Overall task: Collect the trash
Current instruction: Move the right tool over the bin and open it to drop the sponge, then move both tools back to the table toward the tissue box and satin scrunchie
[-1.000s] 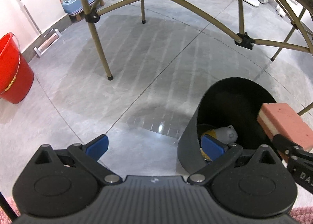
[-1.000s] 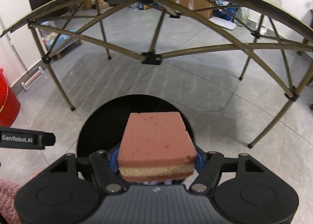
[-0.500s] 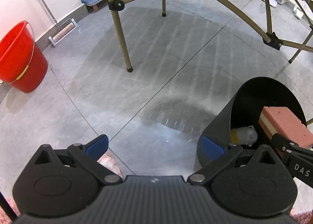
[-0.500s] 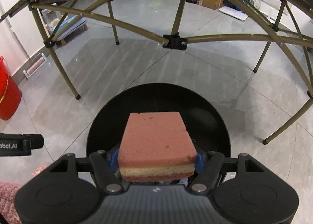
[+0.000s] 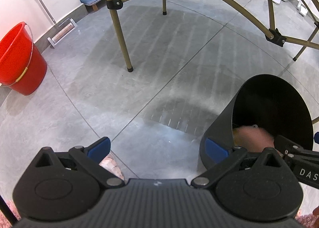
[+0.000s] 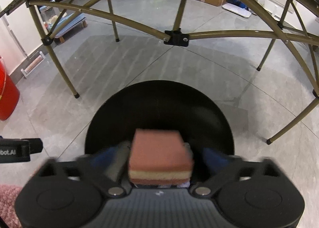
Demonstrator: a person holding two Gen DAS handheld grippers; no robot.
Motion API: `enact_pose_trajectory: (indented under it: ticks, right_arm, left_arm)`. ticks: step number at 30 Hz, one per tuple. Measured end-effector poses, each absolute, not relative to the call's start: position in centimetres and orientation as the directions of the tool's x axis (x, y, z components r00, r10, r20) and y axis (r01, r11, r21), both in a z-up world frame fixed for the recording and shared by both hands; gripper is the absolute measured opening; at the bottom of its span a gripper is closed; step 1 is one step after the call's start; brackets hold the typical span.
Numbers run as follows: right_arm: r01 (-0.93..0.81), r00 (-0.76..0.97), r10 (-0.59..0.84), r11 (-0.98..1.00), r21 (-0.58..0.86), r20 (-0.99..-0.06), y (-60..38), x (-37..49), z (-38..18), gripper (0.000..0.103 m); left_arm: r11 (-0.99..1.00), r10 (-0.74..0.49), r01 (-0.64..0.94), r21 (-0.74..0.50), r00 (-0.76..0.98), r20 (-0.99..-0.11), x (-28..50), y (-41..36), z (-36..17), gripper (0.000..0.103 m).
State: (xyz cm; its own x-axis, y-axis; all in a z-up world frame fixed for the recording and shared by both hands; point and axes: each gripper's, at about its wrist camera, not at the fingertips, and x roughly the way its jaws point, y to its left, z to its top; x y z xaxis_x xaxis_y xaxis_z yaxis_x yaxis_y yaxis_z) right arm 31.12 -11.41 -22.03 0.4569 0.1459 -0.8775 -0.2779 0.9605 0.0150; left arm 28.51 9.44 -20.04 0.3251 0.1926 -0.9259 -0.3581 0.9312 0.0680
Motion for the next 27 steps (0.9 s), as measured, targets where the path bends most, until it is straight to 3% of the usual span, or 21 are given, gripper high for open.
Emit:
enact_pose_trajectory:
  ticks: [18,27]
  right_arm:
    - [-0.276,0.46,0.138,0.961,0.006,-0.877,-11.5,31.3,-21.9,0.103]
    - [-0.294,0.526,0.165,0.956,0.005,-0.834,-11.5,30.9,-19.5,0.103]
  left_arm:
    - [0.933,0.183,-0.354,0.057,0.333,-0.925,28.5,9.1,-20.0,0.103]
    - [0.929,0.167,-0.369,0.016,0.381,-0.909,28.4,9.5,-18.5,0.103]
